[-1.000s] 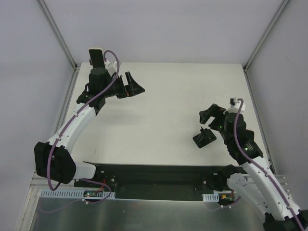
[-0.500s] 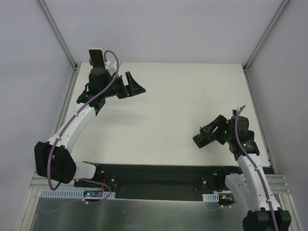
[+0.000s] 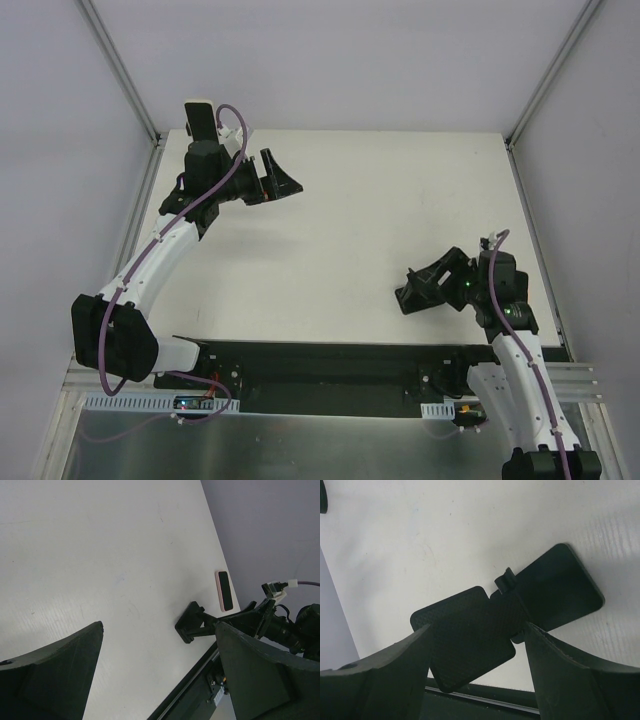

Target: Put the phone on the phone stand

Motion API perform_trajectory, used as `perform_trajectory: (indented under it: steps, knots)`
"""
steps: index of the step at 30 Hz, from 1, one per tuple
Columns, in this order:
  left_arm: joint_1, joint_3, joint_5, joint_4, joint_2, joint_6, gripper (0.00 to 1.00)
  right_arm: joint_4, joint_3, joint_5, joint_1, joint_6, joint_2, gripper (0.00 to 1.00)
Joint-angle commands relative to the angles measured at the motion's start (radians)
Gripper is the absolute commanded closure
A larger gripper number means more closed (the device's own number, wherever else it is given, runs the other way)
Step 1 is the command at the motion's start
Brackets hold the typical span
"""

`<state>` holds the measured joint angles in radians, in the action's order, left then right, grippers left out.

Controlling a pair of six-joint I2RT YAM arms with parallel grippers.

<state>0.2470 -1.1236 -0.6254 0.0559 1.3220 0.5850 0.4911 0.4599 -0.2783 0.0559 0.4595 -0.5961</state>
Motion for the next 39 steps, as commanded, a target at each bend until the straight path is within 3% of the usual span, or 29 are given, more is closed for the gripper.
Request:
perform_trajectory:
  steps: [1,11,16,20,22,31,32,34,39]
  knots:
    - [-0.006,-0.012,-0.023,-0.044,-0.006,0.003,0.08,0.069,0.031,0.019,0.012,-0.063,-0.007,0.26]
    - [-0.006,-0.012,-0.025,-0.045,0.005,0.003,0.08,0.265,0.313,0.261,0.212,-0.267,-0.128,0.03]
    - [-0.006,-0.010,-0.023,-0.045,0.003,-0.001,0.08,0.384,0.410,0.255,0.263,-0.324,-0.287,0.03]
    - [-0.006,-0.012,-0.027,-0.044,0.006,0.001,0.08,0.403,0.442,0.252,0.295,-0.334,-0.364,0.20]
    - [-0.006,-0.013,-0.027,-0.044,0.006,-0.001,0.08,0.403,0.448,0.266,0.312,-0.337,-0.387,0.34]
    - [-0.006,-0.013,-0.034,-0.044,0.014,0.003,0.08,0.405,0.479,0.294,0.450,-0.269,-0.544,0.73]
    - [-0.006,-0.013,-0.036,-0.042,0.014,0.003,0.08,0.379,0.471,0.236,0.456,-0.210,-0.547,0.86]
    - [-0.006,-0.015,-0.037,-0.044,0.013,0.004,0.08,0.299,0.457,0.220,0.488,-0.142,-0.554,0.99]
    - [-0.006,-0.013,-0.036,-0.042,0.013,0.004,0.08,0.169,0.483,0.310,0.551,0.048,-0.580,0.99]
